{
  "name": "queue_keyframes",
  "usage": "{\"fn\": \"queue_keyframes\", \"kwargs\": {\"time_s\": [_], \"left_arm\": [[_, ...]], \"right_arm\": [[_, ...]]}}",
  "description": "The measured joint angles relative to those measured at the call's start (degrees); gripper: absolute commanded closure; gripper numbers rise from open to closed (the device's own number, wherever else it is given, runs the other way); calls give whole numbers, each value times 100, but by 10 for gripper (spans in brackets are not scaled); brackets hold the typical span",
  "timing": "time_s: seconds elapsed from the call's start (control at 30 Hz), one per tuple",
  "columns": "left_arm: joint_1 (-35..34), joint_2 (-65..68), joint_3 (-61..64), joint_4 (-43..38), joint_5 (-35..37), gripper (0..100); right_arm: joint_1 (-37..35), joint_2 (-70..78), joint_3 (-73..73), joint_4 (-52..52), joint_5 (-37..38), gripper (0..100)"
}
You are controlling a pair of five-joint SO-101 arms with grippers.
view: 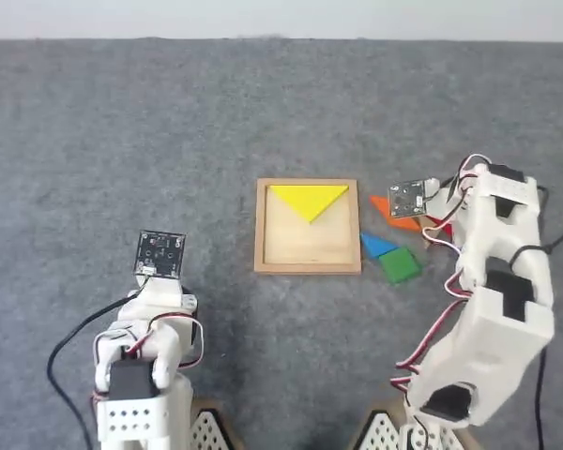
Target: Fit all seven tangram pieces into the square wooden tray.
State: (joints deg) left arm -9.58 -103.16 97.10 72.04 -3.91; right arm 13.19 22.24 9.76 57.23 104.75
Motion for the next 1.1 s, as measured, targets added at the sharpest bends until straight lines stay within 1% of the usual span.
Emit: {"fn": "queue_keyframes", "kwargs": {"time_s": [0.13,0.2,0.4,0.5,0.57,0.73,0.9,1.0,1.1], "left_arm": [[0,0,0,0,0,979],[0,0,0,0,0,979],[0,0,0,0,0,979],[0,0,0,0,0,979],[0,0,0,0,0,979],[0,0,0,0,0,979],[0,0,0,0,0,979],[0,0,0,0,0,979],[0,0,0,0,0,979]], "right_arm": [[-9,62,-53,0,-369,645],[-9,70,-53,0,-527,662],[-9,70,-53,-9,-1134,823],[-9,70,-123,-44,-1371,888],[-18,70,-149,-53,-1556,914],[-70,70,-220,-18,-1837,909],[-105,44,-246,352,-1960,910],[-105,-123,-141,519,-2479,911],[-105,-334,-132,642,-3332,912]]}}
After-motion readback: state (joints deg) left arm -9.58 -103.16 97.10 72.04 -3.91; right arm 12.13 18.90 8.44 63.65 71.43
